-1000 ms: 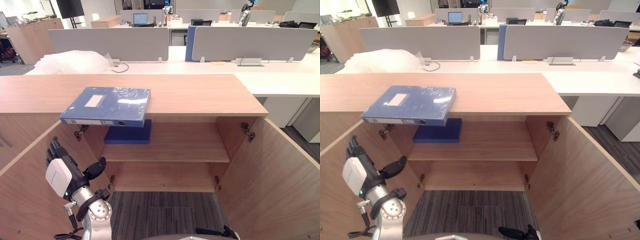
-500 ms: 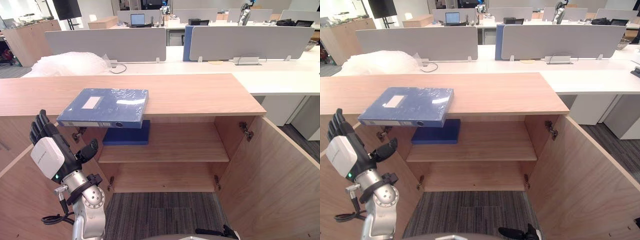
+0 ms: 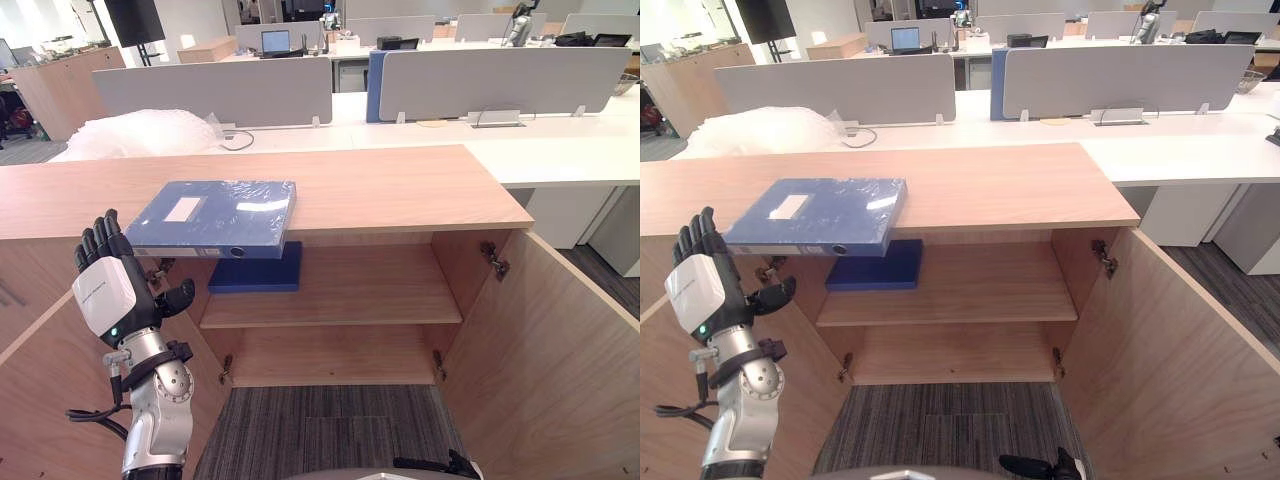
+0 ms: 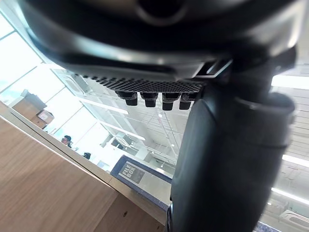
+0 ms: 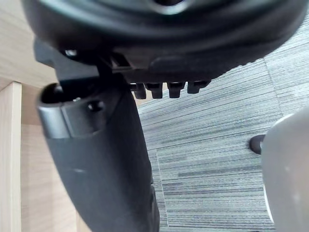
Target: Walk over to the cabinet, pick up the folder, carry it to the office cabinet, place the folder inside the office cabinet, then close the office cabinet door
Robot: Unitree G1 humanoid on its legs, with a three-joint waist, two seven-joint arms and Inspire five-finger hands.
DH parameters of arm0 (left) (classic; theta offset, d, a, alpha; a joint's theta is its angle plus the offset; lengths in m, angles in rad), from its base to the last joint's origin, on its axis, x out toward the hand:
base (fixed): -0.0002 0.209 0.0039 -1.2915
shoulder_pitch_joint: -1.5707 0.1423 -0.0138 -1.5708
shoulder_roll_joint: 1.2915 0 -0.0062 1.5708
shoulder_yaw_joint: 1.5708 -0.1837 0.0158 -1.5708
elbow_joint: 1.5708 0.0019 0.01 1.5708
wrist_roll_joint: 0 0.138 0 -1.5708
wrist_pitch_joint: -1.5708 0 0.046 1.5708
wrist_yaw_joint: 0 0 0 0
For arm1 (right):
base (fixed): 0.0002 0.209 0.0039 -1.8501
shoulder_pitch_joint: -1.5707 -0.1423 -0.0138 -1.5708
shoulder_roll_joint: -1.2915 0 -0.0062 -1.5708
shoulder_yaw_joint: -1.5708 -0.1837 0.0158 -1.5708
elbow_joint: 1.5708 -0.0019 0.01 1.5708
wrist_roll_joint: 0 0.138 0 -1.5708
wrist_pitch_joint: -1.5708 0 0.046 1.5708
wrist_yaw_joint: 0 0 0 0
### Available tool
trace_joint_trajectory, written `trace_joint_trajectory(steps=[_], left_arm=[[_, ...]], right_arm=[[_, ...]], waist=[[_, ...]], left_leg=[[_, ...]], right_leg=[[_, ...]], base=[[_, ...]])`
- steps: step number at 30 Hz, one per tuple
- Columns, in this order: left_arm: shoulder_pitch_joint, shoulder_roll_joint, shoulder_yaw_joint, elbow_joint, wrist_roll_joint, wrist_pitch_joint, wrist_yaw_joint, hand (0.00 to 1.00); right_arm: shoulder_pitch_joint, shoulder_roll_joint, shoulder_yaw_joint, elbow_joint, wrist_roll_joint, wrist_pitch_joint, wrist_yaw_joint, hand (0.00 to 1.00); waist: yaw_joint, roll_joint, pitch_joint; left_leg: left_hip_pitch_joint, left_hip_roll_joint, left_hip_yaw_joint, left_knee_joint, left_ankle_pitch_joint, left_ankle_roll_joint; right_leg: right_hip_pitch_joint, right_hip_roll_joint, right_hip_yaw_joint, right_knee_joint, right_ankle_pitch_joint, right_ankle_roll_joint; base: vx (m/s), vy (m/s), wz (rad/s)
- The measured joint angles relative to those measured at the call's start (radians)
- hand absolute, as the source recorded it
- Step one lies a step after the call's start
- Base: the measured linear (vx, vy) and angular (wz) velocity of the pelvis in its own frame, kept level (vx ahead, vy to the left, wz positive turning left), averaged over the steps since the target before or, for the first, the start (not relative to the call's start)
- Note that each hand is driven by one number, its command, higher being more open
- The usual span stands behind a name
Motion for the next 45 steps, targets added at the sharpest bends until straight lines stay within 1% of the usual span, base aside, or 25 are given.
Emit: trace_joint_trajectory(steps=[2,4,9,11,12,17,22,24,25,27,28,31,34,37,41,43,45], left_arm=[[-0.005,0.011,-0.002,0.0,0.0,-0.002,-0.001,1.0],[-0.032,0.051,-0.016,0.01,0.0,-0.024,-0.009,1.0],[-0.074,0.091,-0.053,0.054,0.0,-0.047,-0.031,1.0],[-0.081,0.099,-0.056,0.081,0.0,-0.056,-0.044,1.0],[-0.082,0.107,-0.062,0.096,0.0,-0.056,-0.045,1.0],[-0.084,0.156,-0.12,0.125,0.001,-0.059,-0.066,1.0],[-0.124,0.177,-0.142,0.18,0.016,-0.067,-0.083,1.0],[-0.127,0.199,-0.168,0.186,0.017,-0.07,-0.086,1.0],[-0.135,0.21,-0.184,0.202,0.018,-0.081,-0.087,1.0],[-0.15,0.217,-0.203,0.225,0.019,-0.083,-0.094,1.0],[-0.158,0.221,-0.21,0.239,0.02,-0.086,-0.106,0.0],[-0.164,0.229,-0.214,0.257,0.022,-0.087,-0.109,0.0],[-0.184,0.261,-0.239,0.278,0.042,-0.09,-0.107,0.0],[-0.223,0.29,-0.239,0.279,0.046,-0.101,-0.105,0.0],[-0.263,0.3,-0.249,0.279,0.08,-0.125,-0.088,0.0],[-0.279,0.311,-0.255,0.278,0.089,-0.142,-0.082,0.0],[-0.29,0.321,-0.261,0.277,0.092,-0.144,-0.069,0.0]], right_arm=[[-0.001,0.001,-0.001,0.0,-0.001,0.0,0.0,1.0],[-0.002,0.001,-0.003,0.0,-0.002,0.0,0.0,1.0],[-0.004,0.001,-0.003,0.0,-0.002,0.001,0.002,1.0],[-0.008,0.002,-0.003,0.0,-0.002,0.001,0.008,1.0],[-0.01,0.002,-0.003,0.0,-0.002,0.0,0.009,1.0],[-0.012,0.003,-0.006,0.0,-0.001,0.0,0.009,1.0],[-0.011,0.007,-0.034,0.0,0.009,0.0,0.009,1.0],[-0.011,0.006,-0.037,0.0,0.009,0.0,0.008,1.0],[-0.01,0.006,-0.04,0.0,0.009,0.0,0.008,1.0],[-0.01,0.006,-0.042,0.0,0.009,0.0,0.007,1.0],[-0.011,0.006,-0.042,0.0,0.009,0.0,0.007,1.0],[-0.012,0.006,-0.047,0.0,0.01,-0.003,0.007,1.0],[-0.01,0.006,-0.069,0.001,0.01,-0.003,0.007,1.0],[-0.009,0.003,-0.073,0.001,0.01,-0.003,0.007,1.0],[-0.01,0.002,-0.074,0.002,0.009,-0.003,0.007,1.0],[-0.012,0.002,-0.075,0.003,0.01,-0.003,0.007,1.0],[-0.013,0.001,-0.079,0.003,0.01,-0.003,0.008,1.0]], waist=[[0.0,-0.001,0.003],[-0.001,-0.002,0.007],[-0.004,-0.002,0.01],[-0.013,-0.003,0.011],[-0.019,-0.003,0.011],[-0.022,-0.011,0.015],[-0.025,-0.01,0.016],[-0.025,-0.01,0.016],[-0.025,-0.01,0.016],[-0.025,-0.01,0.016],[-0.027,-0.009,0.016],[-0.031,-0.009,0.017],[-0.031,-0.008,0.017],[-0.031,-0.007,0.017],[-0.032,-0.006,0.017],[-0.038,-0.005,0.017],[-0.043,-0.005,0.017]], left_leg=[[0.001,0.0,0.0,0.0,0.0,0.0],[0.001,0.0,0.001,-0.001,0.0,0.0],[0.007,0.0,0.004,-0.001,0.0,0.0],[0.007,0.0,0.005,-0.001,0.0,0.0],[0.007,0.0,0.005,-0.001,0.0,0.0],[0.008,0.0,0.008,-0.001,-0.001,-0.001],[0.009,0.001,0.01,-0.001,-0.001,-0.001],[0.01,0.001,0.011,-0.001,-0.001,-0.001],[0.01,0.001,0.012,-0.001,-0.001,-0.001],[0.011,0.001,0.014,-0.001,-0.001,-0.002],[0.012,0.001,0.016,-0.001,-0.001,-0.002],[0.012,0.001,0.019,-0.001,-0.001,-0.002],[0.013,0.001,0.019,0.0,-0.001,-0.002],[0.014,0.001,0.019,0.002,-0.001,-0.002],[0.014,0.0,0.019,-0.001,-0.001,-0.002],[0.015,0.0,0.02,-0.001,-0.001,-0.002],[0.016,0.0,0.02,-0.001,-0.001,-0.002]], right_leg=[[0.001,0.0,0.0,0.0,0.0,0.0],[0.001,0.0,0.0,0.0,0.0,0.0],[0.004,0.0,0.003,-0.001,0.0,0.0],[0.004,0.0,0.004,-0.001,0.0,0.0],[0.004,0.0,0.005,-0.001,0.0,0.0],[0.004,-0.001,0.008,-0.002,0.0,-0.001],[0.003,0.0,0.012,-0.002,0.001,-0.002],[0.003,0.0,0.015,-0.002,0.002,-0.002],[0.003,0.0,0.016,-0.002,0.002,-0.003],[0.002,0.0,0.019,-0.002,0.002,-0.003],[0.001,0.0,0.022,-0.002,0.002,-0.003],[0.0,0.0,0.026,-0.002,0.003,-0.003],[0.0,0.0,0.026,-0.002,0.003,-0.004],[0.0,0.0,0.026,-0.002,0.004,-0.004],[0.0,0.0,0.027,-0.003,0.005,-0.006],[0.001,0.0,0.028,-0.004,0.005,-0.006],[0.001,0.0,0.029,-0.005,0.005,-0.006]], base=[[0.0,0.0,0.0],[0.0,0.0,0.0],[0.0,0.0,0.0],[0.0,0.0,0.0],[0.0,0.0,0.0],[0.0,0.0,0.0],[0.0,0.0,-0.01],[0.0,0.0,-0.03],[0.0,0.0,0.0],[0.0,0.003,-0.04],[-0.01,0.011,-0.05],[-0.01,0.008,-0.03],[0.0,0.0,0.0],[0.0,0.0,0.0],[0.0,0.0,0.0],[0.0,0.0,0.0],[0.0,0.0,0.0]])
